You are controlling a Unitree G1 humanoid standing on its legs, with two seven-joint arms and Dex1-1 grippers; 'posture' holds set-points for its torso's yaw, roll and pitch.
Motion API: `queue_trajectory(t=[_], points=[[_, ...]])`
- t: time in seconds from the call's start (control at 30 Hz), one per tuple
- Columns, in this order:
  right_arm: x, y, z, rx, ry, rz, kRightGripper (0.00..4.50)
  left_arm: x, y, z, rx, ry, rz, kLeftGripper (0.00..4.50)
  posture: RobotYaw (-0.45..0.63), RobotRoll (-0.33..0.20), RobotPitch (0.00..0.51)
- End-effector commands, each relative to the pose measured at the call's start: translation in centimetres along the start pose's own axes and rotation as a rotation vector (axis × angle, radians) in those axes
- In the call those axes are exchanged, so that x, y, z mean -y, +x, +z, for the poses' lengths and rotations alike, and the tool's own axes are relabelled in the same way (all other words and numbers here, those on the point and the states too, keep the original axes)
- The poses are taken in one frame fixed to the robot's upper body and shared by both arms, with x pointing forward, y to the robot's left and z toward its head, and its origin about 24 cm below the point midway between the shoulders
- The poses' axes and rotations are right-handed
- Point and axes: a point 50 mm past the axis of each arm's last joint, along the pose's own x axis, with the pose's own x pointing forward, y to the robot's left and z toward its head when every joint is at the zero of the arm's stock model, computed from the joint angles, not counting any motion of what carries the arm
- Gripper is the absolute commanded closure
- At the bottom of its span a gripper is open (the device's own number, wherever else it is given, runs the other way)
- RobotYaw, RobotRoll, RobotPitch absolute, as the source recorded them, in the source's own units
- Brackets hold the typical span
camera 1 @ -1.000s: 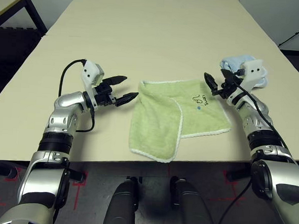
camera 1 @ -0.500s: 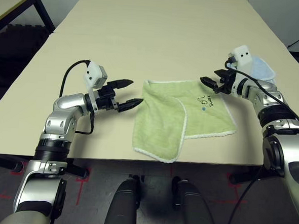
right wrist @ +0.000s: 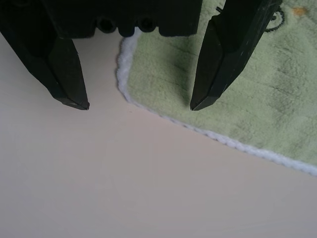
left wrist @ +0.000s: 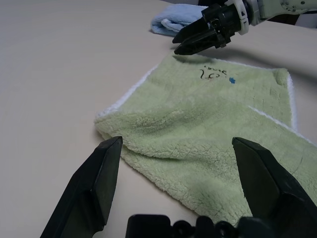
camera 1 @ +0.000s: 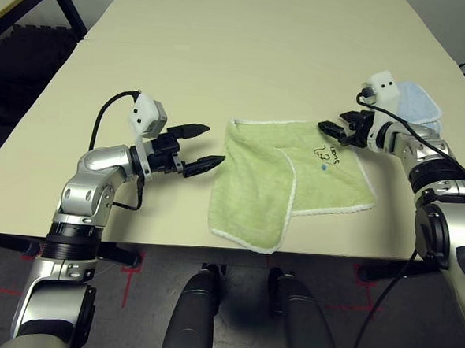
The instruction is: Fold the towel and set it aside.
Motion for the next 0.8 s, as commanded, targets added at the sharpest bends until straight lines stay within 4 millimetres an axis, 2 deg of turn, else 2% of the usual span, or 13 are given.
queue_trajectory(t=[0.03, 0.13, 0.4, 0.63, 0.7, 0.8], points=[[0.7, -0.6, 0.2, -0.002, 0.004, -0.035, 0.04, 0.3, -0.4, 0.0, -0.013, 0.009, -0.016, 0.0, 0.0, 0.0, 0.302], [0.7, -0.6, 0.0, -0.02, -0.006, -0.031, 0.04, 0.5, -0.5, -0.2, -0.029, 0.028, -0.025, 0.0, 0.01, 0.0, 0.317], [-0.1, 0.1, 0.3, -0.07, -0.051, 0.016, 0.04, 0.4, -0.7, 0.5, -0.028, 0.141, -0.006, 0.0, 0.04, 0.0, 0.317], [-0.2, 0.0, -0.5, -0.163, -0.081, 0.041, 0.04, 0.8, -0.3, 1.3, -0.007, 0.143, -0.026, 0.0, 0.05, 0.0, 0.319], [-0.1, -0.1, -0.7, -0.18, -0.093, 0.045, 0.27, 0.9, -0.3, 1.4, -0.003, 0.144, -0.029, 0.0, 0.05, 0.0, 0.32], [-0.1, -0.1, -0.8, -0.19, -0.104, 0.044, 0.99, 0.9, -0.2, 1.5, 0.0, 0.143, -0.029, 0.0, 0.06, 0.0, 0.316]])
